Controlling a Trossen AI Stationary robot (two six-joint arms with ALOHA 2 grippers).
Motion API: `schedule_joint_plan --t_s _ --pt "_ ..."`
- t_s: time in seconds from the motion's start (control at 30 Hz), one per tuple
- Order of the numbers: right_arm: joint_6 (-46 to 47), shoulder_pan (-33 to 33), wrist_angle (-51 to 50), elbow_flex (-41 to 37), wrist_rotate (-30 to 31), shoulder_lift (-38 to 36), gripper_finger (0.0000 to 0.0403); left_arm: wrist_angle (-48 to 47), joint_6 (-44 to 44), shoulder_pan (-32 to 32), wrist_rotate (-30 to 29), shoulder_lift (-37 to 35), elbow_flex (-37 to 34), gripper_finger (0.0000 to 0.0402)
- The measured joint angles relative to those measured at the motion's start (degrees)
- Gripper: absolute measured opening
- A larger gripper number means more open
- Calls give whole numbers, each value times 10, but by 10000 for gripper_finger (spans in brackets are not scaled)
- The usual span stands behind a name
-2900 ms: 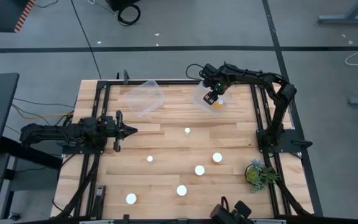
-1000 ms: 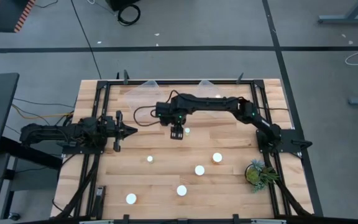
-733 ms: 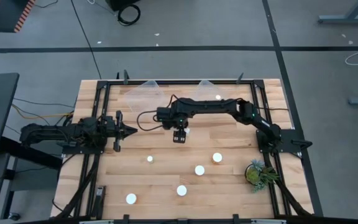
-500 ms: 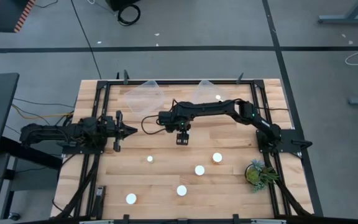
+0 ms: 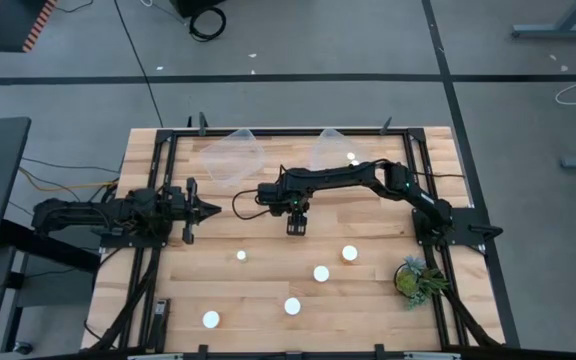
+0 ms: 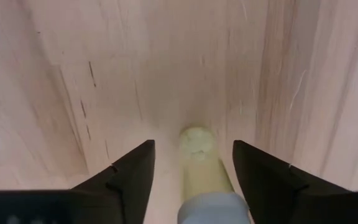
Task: Pick and place medicine bottles into bin by pill shape (circle, oval)
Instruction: Put the small yellow pill bottle into the right transparent bin
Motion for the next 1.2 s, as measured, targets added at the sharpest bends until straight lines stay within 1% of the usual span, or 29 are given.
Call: schedule_joint_plan --t_s 0.13,0.3,0.53,0.67,0.83,1.07,1.2 --pt "3 0 1 0 3 0 189 0 0 0 0 0 0 36" --pt "4 0 0 0 10 0 154 0 0 0 0 0 0 29" --pt "4 -7 -7 0 10 0 119 0 0 0 0 0 0 24" --pt "1 -14 -12 0 10 0 115 0 0 0 0 0 0 29" --pt "-5 -22 -32 23 13 0 119 0 0 0 0 0 0 36" --pt "-19 -40 -74 44 26 0 119 0 0 0 0 0 0 29" --pt "-24 -54 -112 65 56 0 119 0 0 0 0 0 0 26"
